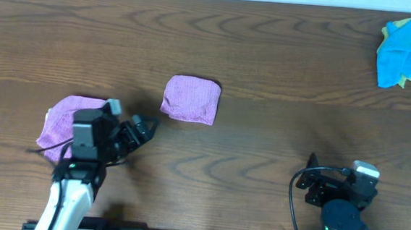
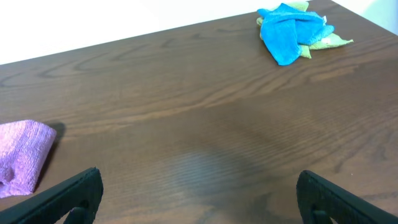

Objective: Fold the cloth
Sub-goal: 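Retract the right arm to rest and move the left gripper toward the square, then grasp the purple square's edge with the left gripper and lift it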

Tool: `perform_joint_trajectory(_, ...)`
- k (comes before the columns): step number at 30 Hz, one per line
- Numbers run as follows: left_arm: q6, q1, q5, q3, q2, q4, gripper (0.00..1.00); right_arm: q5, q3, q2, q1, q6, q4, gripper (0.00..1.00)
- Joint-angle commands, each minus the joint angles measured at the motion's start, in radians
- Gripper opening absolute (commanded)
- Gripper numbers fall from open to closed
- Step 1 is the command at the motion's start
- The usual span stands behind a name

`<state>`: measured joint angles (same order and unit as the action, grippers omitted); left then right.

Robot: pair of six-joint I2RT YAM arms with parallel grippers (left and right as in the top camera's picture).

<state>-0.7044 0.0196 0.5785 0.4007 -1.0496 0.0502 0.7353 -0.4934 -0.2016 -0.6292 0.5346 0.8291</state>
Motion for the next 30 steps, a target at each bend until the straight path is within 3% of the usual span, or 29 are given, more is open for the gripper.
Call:
perform_joint_trajectory(1, -0.072, 0.064, -0.074, 0.005, -0.102, -0.085, 0.87, 0.016, 0.004, 0.007, 0.007, 0.014, 0.002, 0.99)
perform_joint_trajectory(10, -0.189, 0.106, -0.082, 0.006, -0.312, -0.336, 0.87, 0.016, 0.004, 0.007, 0.007, 0.014, 0.002, 0.99)
perform_joint_trajectory(18, -0.235, 0.129, -0.138, 0.008, -0.386, -0.430, 0.87, 0.016, 0.004, 0.007, 0.007, 0.014, 0.002, 0.99)
perform_joint_trajectory(30, -0.292, 0.227, -0.267, 0.067, -0.451, -0.451, 0.88, 0.016, 0.004, 0.007, 0.007, 0.014, 0.002, 0.99)
